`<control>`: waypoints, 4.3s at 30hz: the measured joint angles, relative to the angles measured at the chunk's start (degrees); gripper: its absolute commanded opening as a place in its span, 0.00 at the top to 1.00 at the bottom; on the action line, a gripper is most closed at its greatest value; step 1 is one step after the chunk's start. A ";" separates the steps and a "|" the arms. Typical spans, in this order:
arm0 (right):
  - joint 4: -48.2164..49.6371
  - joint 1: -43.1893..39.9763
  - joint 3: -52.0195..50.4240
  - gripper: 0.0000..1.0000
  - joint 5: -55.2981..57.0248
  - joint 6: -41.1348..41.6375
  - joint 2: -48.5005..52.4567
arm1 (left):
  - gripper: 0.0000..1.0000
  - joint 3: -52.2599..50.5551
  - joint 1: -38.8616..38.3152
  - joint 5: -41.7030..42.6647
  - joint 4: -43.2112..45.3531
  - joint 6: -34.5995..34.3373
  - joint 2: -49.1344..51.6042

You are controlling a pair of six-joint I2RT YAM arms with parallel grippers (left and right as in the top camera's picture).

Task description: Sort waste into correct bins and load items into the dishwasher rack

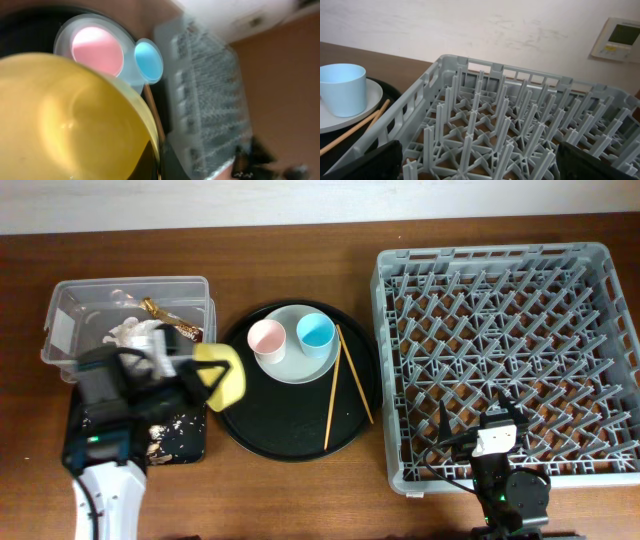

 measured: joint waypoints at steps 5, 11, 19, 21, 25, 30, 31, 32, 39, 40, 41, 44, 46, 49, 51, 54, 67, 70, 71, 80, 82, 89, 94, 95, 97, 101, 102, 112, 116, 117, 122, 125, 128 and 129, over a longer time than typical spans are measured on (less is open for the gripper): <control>0.00 0.00 0.00 0.02 -0.02 0.00 0.00 | 1.00 0.07 -34.03 -31.43 -1.57 -0.57 4.70; 0.00 0.00 0.00 0.02 -0.02 0.00 0.00 | 1.00 0.11 -47.50 -45.40 -1.64 -0.59 17.16; 0.00 0.00 0.00 0.02 -0.02 0.00 0.00 | 1.00 0.11 -47.76 -52.43 -4.57 -0.61 18.80; 0.00 0.00 0.00 0.02 0.00 0.00 0.00 | 1.00 0.11 -47.76 -53.22 -3.39 -0.61 18.80; 0.00 0.00 0.00 0.02 0.00 -0.02 0.00 | 1.00 0.11 -47.76 -55.08 -2.60 -0.59 19.04; 0.24 0.00 0.00 0.02 0.00 0.00 0.00 | 0.98 0.11 -47.76 -56.19 -2.43 -0.61 22.08; 1.14 0.00 -0.04 0.02 -0.02 0.00 0.00 | 0.90 0.11 -47.76 -56.22 -2.05 -0.59 22.16; 1.86 0.00 -0.04 0.02 -0.68 -0.02 0.00 | 0.70 0.11 -47.76 -56.28 -1.31 -0.61 22.16; -6.95 0.00 11.06 0.02 -4.57 0.00 2.08 | 0.46 2.58 -47.76 -57.11 -0.68 -0.74 22.18; -9.92 0.00 16.57 0.02 -4.55 0.02 3.61 | 0.47 4.74 -47.56 -57.31 -2.69 -0.74 22.21; -15.19 0.00 23.98 0.02 -4.55 0.02 6.45 | 0.47 7.78 -47.23 -57.46 -5.22 -0.72 22.32; -32.33 0.00 43.65 0.02 -5.03 0.00 18.99 | 0.47 17.75 -43.65 -57.53 -13.88 -0.66 22.69; -45.68 0.00 54.90 0.02 -6.40 0.02 28.94 | 0.56 23.91 -39.32 -57.48 -17.51 -0.57 22.60; -57.46 0.00 68.24 0.02 -14.51 0.24 43.01 | 0.64 27.19 -31.56 -56.08 -17.92 -0.46 22.60; -61.07 0.00 70.55 0.02 -20.46 0.26 47.52 | 0.63 27.19 -26.73 -54.21 -18.27 -0.55 22.95; -62.90 0.00 70.77 0.39 -29.55 2.10 53.00 | 0.63 27.19 -22.08 -52.15 -18.56 -0.55 24.76; -46.21 27.28 82.60 0.63 -17.94 16.20 86.64 | 0.01 28.70 -1.01 -53.59 -22.10 0.63 21.18; -42.66 36.15 91.71 0.55 -9.53 13.88 95.93 | 0.01 28.72 2.86 -53.53 -23.19 0.81 21.18; -40.65 38.73 92.94 0.53 -6.56 13.11 97.72 | 0.01 28.72 3.13 -53.53 -23.23 0.83 21.18; -23.58 44.76 93.96 0.61 2.93 8.13 110.75 | 0.01 28.72 3.06 -53.11 -23.21 0.96 21.18; -18.82 44.76 93.98 0.62 3.30 7.87 113.07 | 0.01 28.72 3.06 -53.13 -23.23 0.96 21.18; -15.54 44.74 93.98 0.68 3.56 7.41 122.25 | 0.01 28.72 3.06 -53.09 -23.26 0.96 21.18; -17.97 44.74 93.98 0.74 5.73 7.41 122.51 | 0.01 28.72 3.06 -53.09 -23.26 0.96 21.18; -17.99 44.74 93.98 0.74 6.08 7.43 122.51 | 0.01 28.72 3.06 -53.09 -23.26 0.96 21.18; -17.99 44.74 93.98 0.74 6.56 7.43 122.51 | 0.01 28.72 3.06 -53.09 -23.23 0.96 21.18; -17.92 44.76 94.09 0.73 5.86 7.37 122.20 | 0.01 28.72 3.06 -53.09 -23.26 0.96 21.18; -17.94 44.76 94.20 0.73 5.62 7.43 121.66 | 0.01 28.72 3.06 -53.09 -23.23 0.96 21.18; -19.65 44.57 95.97 0.68 5.46 7.45 119.73 | 0.01 28.72 3.06 -53.09 -23.23 0.96 21.18; -20.94 43.98 95.97 0.69 5.46 7.41 121.63 | 0.01 28.72 3.06 -53.09 -23.26 0.96 21.18; -21.03 43.93 95.97 0.69 5.46 7.43 121.63 | 0.01 28.72 3.06 -53.09 -23.23 0.96 21.18; -21.49 43.80 95.97 0.69 5.46 7.41 121.63 | 0.01 28.72 3.06 -53.09 -23.23 0.96 21.18; -22.58 43.63 95.97 0.69 5.70 7.41 121.63 | 0.01 28.72 3.06 -53.09 -23.26 0.96 21.18; -23.61 43.28 95.97 0.75 5.92 7.43 121.63 | 0.01 28.72 3.06 -53.09 -23.26 0.96 21.18; -23.74 43.15 95.97 0.78 5.99 7.41 121.63 | 0.01 28.72 3.06 -53.09 -23.26 0.96 21.18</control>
